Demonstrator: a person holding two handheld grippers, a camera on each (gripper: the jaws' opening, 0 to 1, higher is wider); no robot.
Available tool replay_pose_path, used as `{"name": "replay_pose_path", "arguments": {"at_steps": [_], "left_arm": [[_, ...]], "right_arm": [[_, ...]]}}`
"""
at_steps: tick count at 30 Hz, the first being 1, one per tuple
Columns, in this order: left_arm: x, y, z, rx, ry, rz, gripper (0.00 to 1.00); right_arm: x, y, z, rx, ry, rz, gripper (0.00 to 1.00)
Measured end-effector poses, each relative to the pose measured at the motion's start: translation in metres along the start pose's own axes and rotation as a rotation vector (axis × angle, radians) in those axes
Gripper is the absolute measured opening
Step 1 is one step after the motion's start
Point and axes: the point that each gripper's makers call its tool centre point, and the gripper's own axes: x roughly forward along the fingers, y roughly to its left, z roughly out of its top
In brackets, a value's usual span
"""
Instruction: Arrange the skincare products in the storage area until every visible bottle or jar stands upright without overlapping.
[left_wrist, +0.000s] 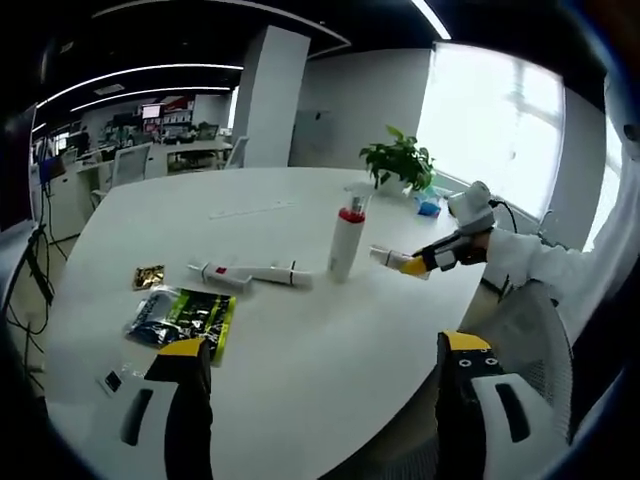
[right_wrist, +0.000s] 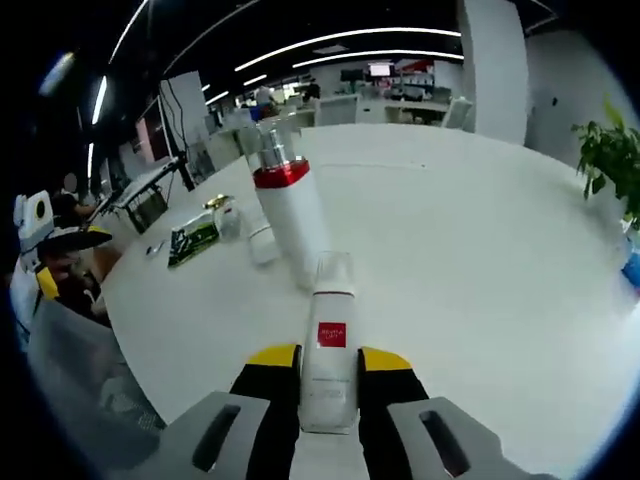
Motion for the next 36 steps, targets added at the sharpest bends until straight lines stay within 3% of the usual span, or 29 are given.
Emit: {"name": "replay_pose_path", "arguments": {"at_steps": [6, 11, 14, 18, 20, 25, 34, 36], "left_arm": [[0.006, -0.002, 0.004, -0.016, 0.003, -0.001, 0.84], [0.013, -0.016, 0.017, -0.039, -0.046, -0.037, 0.83], [0.017, -0.037, 0.029, -0.133, -0.098, -0.133, 0.81], [0.022, -0.042, 0.042, -0.215, -0.167, -0.171, 0.77], [0.027, -0.042, 0.044, -0.261, -0.177, -0.181, 0.75], [0.042, -0.049, 0.051, -0.455, -0.219, -0.281, 0.71], [0.062, -0.043, 0.054, -0.641, -0.251, -0.352, 0.61], [0.063, -0.046, 0.055, -0.64, -0.257, -0.363, 0.58]], "right_arm": [[-0.016, 0.027, 0.015, 0.023, -0.074, 0.059, 0.13], [-0.026, 0.046, 0.031, 0.007, -0.131, 0.091, 0.13], [-0.027, 0.054, 0.037, -0.019, -0.144, 0.105, 0.13], [-0.03, 0.064, 0.044, -0.035, -0.174, 0.117, 0.13], [-0.028, 0.067, 0.046, -0.032, -0.182, 0.128, 0.13], [-0.023, 0.088, 0.044, -0.076, -0.172, 0.168, 0.13], [-0.019, 0.117, 0.051, -0.1, -0.186, 0.234, 0.13], [-0.019, 0.124, 0.052, -0.105, -0.192, 0.245, 0.13]]}}
